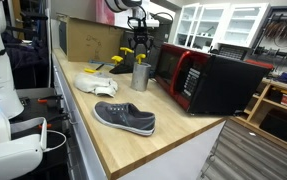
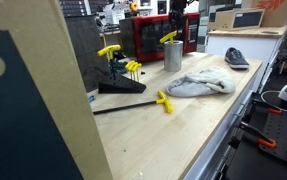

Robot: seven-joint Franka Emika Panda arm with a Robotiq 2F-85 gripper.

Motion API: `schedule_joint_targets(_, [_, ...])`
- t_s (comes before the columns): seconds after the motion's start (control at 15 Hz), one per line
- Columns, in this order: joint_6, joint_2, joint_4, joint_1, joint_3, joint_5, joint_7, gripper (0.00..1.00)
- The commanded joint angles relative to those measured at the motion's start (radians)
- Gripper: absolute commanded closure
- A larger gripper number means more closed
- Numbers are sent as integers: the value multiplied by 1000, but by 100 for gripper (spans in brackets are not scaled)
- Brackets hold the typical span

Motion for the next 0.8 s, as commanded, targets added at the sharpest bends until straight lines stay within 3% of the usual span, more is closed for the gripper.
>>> schedule_joint_targets(0.0, [4, -38, -7, -3, -12, -20, 51, 1])
schedule_joint_targets(0.73, [-108, 13, 65, 10, 4, -12, 1, 0])
